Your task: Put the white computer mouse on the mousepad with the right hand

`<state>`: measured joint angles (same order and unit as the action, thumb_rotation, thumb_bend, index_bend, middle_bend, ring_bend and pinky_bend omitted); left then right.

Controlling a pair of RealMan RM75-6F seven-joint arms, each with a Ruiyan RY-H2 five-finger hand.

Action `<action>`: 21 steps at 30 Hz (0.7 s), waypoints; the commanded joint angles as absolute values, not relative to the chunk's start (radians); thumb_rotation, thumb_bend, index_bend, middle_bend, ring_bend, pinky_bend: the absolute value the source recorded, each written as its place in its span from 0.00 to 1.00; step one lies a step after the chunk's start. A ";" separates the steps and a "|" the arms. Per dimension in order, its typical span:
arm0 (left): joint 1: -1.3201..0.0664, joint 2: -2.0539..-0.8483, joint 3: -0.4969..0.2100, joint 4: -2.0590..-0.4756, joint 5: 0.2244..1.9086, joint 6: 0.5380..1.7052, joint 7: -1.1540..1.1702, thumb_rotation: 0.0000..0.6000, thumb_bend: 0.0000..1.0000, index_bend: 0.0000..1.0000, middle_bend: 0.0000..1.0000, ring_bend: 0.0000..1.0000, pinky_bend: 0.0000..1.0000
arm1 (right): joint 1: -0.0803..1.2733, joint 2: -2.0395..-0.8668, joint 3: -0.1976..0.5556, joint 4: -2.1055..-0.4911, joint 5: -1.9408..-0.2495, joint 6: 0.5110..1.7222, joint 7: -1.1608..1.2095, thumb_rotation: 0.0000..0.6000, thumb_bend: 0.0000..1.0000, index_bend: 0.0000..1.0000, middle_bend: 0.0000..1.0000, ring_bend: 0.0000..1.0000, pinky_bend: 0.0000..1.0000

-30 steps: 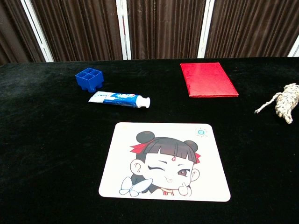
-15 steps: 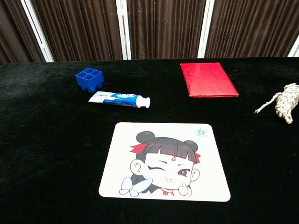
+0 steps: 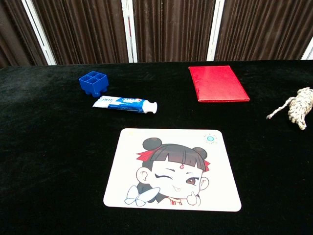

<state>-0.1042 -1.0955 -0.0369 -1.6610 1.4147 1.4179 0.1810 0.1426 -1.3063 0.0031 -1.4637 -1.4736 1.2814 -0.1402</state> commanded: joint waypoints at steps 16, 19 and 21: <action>-0.108 -1.106 -0.041 -1.652 1.402 1.414 0.198 1.00 0.20 0.00 0.00 0.00 0.00 | 0.200 -1.406 0.027 -1.311 -1.414 1.183 -0.156 1.00 0.12 0.25 0.05 0.00 0.06; -0.106 -1.105 -0.041 -1.655 1.407 1.422 0.199 1.00 0.20 0.00 0.00 0.00 0.00 | 0.205 -1.417 0.030 -1.294 -1.403 1.172 -0.158 1.00 0.13 0.27 0.06 0.00 0.07; -0.105 -1.103 -0.042 -1.657 1.409 1.427 0.197 1.00 0.20 0.00 0.00 0.00 0.00 | 0.207 -1.420 0.031 -1.287 -1.396 1.167 -0.158 1.00 0.13 0.28 0.08 0.00 0.07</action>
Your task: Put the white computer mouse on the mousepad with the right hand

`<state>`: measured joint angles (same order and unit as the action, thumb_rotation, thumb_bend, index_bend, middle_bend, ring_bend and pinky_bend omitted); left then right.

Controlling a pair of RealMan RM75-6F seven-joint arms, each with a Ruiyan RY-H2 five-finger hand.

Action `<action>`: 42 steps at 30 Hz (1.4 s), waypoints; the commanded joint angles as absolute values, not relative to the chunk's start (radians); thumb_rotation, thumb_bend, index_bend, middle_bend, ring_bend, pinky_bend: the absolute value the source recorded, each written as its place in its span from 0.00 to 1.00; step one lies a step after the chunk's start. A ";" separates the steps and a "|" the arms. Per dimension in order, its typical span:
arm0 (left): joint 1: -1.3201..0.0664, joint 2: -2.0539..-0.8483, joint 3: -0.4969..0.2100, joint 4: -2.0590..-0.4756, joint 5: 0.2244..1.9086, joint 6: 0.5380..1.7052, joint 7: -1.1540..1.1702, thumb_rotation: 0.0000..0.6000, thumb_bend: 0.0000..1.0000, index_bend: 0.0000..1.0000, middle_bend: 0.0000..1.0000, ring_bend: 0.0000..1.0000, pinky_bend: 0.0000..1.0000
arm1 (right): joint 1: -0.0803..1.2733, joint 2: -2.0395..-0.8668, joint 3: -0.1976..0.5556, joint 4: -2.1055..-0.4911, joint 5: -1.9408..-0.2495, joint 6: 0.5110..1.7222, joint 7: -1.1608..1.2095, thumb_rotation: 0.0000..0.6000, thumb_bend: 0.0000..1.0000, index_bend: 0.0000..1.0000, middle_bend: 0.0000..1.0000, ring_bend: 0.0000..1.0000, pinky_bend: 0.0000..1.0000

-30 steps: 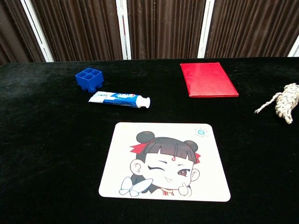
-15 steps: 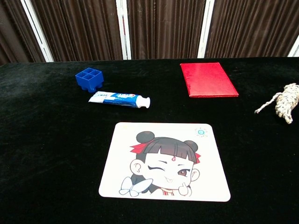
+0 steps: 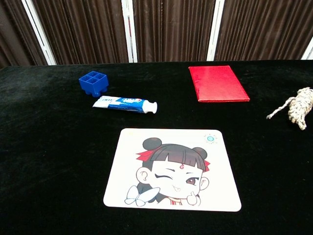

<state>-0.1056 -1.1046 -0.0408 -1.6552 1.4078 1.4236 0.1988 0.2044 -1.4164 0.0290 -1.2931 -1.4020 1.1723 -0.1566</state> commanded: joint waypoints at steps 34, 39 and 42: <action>-0.099 -1.094 -0.051 -1.658 1.412 1.444 0.161 1.00 0.20 0.00 0.00 0.00 0.00 | 0.240 -1.440 0.021 -1.281 -1.628 1.398 -0.105 1.00 0.22 0.64 0.57 0.46 0.65; -0.099 -1.092 -0.055 -1.657 1.403 1.442 0.153 1.00 0.20 0.00 0.00 0.00 0.00 | 0.317 -1.443 0.037 -1.325 -1.740 1.411 -0.196 1.00 0.22 0.64 0.57 0.46 0.65; -0.101 -1.090 -0.058 -1.654 1.397 1.438 0.145 1.00 0.20 0.00 0.00 0.00 0.00 | 0.364 -1.454 0.039 -1.339 -1.795 1.391 -0.244 1.00 0.22 0.64 0.57 0.46 0.65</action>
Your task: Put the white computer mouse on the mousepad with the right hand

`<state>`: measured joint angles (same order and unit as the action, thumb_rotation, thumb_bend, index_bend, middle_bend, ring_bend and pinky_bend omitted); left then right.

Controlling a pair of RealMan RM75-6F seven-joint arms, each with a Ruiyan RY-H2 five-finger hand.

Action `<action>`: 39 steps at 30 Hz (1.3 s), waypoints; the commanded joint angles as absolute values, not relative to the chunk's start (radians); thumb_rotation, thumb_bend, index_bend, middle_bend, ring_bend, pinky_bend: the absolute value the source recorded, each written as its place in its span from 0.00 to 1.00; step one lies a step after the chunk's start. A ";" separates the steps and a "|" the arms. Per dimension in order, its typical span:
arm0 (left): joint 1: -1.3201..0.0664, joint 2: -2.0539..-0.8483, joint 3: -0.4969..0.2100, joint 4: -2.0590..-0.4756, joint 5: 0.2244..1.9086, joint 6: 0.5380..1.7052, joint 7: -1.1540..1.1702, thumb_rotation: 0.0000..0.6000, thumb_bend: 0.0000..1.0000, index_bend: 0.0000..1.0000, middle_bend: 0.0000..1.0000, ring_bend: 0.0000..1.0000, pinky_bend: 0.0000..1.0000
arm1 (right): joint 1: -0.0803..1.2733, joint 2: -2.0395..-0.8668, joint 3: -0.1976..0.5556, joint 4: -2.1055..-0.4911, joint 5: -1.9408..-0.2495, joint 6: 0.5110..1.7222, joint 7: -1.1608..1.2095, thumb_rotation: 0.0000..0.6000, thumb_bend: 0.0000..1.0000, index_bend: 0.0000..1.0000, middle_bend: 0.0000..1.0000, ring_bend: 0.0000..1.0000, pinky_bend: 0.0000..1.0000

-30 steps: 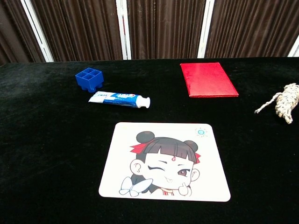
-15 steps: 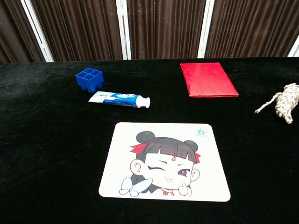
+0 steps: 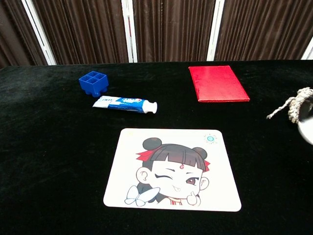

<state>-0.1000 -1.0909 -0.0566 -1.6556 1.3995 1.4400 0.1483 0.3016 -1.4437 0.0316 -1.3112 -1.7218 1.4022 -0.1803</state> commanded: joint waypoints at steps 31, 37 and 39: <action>-0.102 -1.072 -0.094 -1.633 1.337 1.429 0.088 1.00 0.20 0.00 0.00 0.00 0.00 | 0.695 -1.817 -0.047 -1.010 -2.060 1.181 -0.396 1.00 0.22 0.65 0.57 0.45 0.61; -0.103 -1.073 -0.094 -1.632 1.338 1.429 0.090 1.00 0.20 0.00 0.00 0.00 0.00 | 0.707 -1.860 -0.074 -0.948 -2.063 1.191 -0.391 1.00 0.22 0.65 0.57 0.45 0.58; -0.105 -1.074 -0.094 -1.633 1.338 1.426 0.092 1.00 0.20 0.00 0.00 0.00 0.00 | 0.711 -1.870 -0.076 -0.939 -2.061 1.199 -0.389 1.00 0.22 0.65 0.57 0.43 0.53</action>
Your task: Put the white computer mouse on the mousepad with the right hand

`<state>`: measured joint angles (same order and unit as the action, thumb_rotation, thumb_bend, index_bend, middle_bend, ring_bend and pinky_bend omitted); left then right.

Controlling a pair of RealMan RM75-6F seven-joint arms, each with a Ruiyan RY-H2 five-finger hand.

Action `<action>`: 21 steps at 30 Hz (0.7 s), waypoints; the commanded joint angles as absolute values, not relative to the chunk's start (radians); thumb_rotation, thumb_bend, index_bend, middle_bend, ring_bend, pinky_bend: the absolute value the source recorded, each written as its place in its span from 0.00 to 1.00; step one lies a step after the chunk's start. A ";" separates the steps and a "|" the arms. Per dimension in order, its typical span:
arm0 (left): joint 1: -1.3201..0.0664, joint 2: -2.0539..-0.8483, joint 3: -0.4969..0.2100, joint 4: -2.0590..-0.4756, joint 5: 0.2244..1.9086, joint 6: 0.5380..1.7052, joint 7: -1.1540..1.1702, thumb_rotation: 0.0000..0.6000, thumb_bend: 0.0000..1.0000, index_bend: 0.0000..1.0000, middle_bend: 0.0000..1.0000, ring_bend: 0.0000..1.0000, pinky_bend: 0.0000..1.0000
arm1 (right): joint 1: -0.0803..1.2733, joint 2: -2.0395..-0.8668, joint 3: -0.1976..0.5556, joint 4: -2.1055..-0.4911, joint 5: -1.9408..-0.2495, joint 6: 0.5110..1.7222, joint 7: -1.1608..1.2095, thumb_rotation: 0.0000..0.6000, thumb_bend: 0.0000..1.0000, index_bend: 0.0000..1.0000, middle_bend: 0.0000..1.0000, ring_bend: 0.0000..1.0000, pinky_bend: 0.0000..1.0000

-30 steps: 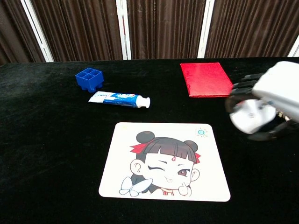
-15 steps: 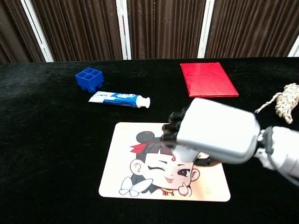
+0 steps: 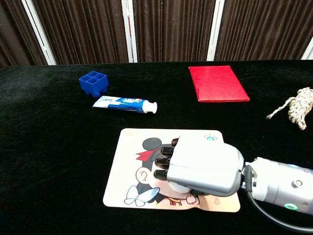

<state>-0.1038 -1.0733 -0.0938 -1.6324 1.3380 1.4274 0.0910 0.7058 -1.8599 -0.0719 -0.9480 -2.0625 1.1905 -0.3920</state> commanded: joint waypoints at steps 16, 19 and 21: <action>-0.104 -1.075 -0.093 -1.638 1.339 1.428 0.095 1.00 0.20 0.00 0.00 0.00 0.00 | 0.676 -1.829 -0.073 -1.032 -1.990 1.205 -0.509 1.00 0.13 0.26 0.08 0.00 0.00; -0.103 -1.074 -0.091 -1.640 1.342 1.432 0.096 1.00 0.20 0.00 0.00 0.00 0.00 | 0.667 -1.808 -0.071 -1.059 -1.986 1.222 -0.538 1.00 0.13 0.25 0.07 0.00 0.00; -0.102 -1.074 -0.092 -1.641 1.343 1.434 0.096 1.00 0.20 0.00 0.00 0.00 0.00 | 0.659 -1.789 -0.065 -1.081 -1.977 1.227 -0.563 1.00 0.12 0.25 0.07 0.00 0.00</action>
<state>-0.1023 -1.0738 -0.0915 -1.6411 1.3433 1.4337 0.0962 0.6661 -1.8017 -0.0694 -1.0681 -1.9834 1.2203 -0.5488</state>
